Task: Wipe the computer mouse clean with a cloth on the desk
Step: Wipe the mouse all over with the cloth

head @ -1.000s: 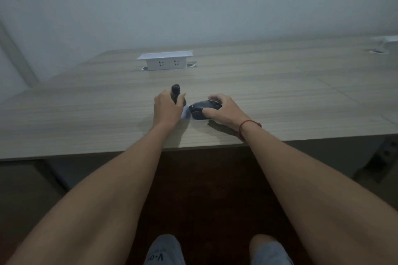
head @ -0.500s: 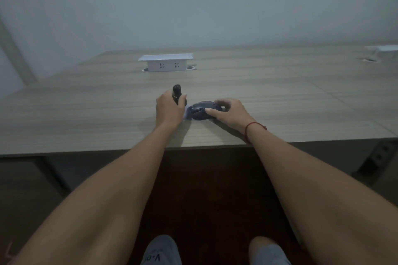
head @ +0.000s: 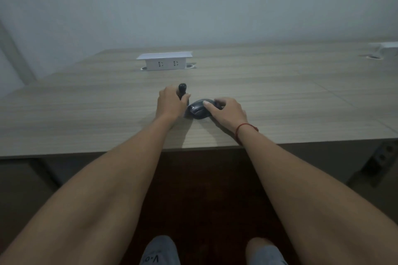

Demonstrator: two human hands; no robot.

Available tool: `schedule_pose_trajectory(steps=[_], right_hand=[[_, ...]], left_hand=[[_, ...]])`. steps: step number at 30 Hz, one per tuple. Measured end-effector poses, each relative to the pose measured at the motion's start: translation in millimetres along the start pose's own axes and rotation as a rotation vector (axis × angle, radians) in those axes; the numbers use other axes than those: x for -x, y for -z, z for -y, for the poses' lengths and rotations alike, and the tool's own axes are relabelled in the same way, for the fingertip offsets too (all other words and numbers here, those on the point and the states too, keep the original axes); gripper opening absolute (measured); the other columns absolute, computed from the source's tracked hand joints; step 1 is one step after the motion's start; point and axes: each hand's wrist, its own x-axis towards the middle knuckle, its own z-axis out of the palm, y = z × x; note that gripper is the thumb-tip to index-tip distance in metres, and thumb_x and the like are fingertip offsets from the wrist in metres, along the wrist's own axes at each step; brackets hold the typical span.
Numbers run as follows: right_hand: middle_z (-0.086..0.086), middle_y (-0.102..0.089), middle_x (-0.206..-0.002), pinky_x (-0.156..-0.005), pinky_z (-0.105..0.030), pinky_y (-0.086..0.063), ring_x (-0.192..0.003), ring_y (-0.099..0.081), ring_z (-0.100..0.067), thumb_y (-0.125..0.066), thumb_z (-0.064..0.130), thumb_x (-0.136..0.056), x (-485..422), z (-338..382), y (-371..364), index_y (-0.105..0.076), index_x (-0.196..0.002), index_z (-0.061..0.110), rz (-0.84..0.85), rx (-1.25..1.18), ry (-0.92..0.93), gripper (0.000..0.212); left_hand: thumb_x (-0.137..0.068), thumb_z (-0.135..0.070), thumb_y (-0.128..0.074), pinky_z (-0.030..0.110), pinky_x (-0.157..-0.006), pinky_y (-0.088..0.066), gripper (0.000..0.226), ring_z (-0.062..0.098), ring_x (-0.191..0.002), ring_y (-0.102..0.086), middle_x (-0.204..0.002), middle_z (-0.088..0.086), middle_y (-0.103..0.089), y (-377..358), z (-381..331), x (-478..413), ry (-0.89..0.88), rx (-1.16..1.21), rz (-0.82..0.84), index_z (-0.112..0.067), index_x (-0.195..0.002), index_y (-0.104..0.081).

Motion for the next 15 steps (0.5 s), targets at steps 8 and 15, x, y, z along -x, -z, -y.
schedule_pose_trajectory(steps=[8,15], right_hand=[[-0.001,-0.055,-0.143,-0.112,-0.045,-0.032,-0.133,-0.048,-0.025,-0.050,0.066,-0.087,-6.6,1.7,1.4,-0.050,-0.141,0.024,0.128,0.070,0.004,0.069],[-0.001,-0.056,-0.129,-0.106,-0.045,-0.042,-0.118,-0.053,-0.022,-0.067,0.075,-0.066,0.5,2.3,5.5,-0.047,-0.138,0.017,0.278,0.084,0.037,0.094]], left_hand=[[-0.085,-0.030,-0.069,0.025,-0.066,-0.047,0.027,0.019,-0.073,-0.065,-0.080,0.009,-0.072,4.2,1.4,-1.5,-0.012,0.087,0.027,-0.004,-0.084,-0.073],[-0.086,-0.032,-0.067,0.032,-0.076,-0.058,0.028,0.020,-0.079,-0.071,-0.083,0.008,-0.074,2.5,-18.8,4.7,-0.121,0.239,-0.052,-0.005,-0.089,-0.073]])
